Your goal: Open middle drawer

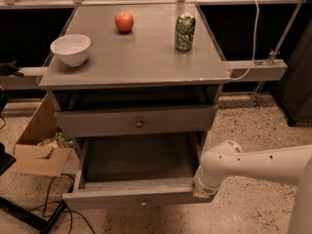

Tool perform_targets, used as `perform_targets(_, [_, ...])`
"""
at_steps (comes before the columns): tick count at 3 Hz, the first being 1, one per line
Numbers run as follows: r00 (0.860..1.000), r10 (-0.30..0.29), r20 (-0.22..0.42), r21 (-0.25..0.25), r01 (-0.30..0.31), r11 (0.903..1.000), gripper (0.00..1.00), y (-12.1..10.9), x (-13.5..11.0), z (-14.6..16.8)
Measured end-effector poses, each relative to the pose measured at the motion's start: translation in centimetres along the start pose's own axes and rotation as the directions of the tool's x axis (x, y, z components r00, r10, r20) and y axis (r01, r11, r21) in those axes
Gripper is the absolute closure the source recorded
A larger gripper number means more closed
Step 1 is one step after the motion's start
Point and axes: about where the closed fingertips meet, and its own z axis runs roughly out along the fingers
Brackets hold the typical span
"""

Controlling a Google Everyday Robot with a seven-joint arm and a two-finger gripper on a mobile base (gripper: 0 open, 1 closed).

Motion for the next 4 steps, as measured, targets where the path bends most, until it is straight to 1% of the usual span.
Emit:
perform_targets(1, [1.0,0.0,0.0,0.0,0.0,1.0,1.0,-0.09,-0.1,-0.02])
perform_targets(2, [1.0,0.0,0.0,0.0,0.0,1.0,0.82,-0.09,-0.11,-0.02])
perform_targets(3, [1.0,0.0,0.0,0.0,0.0,1.0,0.57,-0.09,-0.1,-0.01])
perform_targets(4, [1.0,0.0,0.0,0.0,0.0,1.0,0.36,-0.09,-0.1,-0.01])
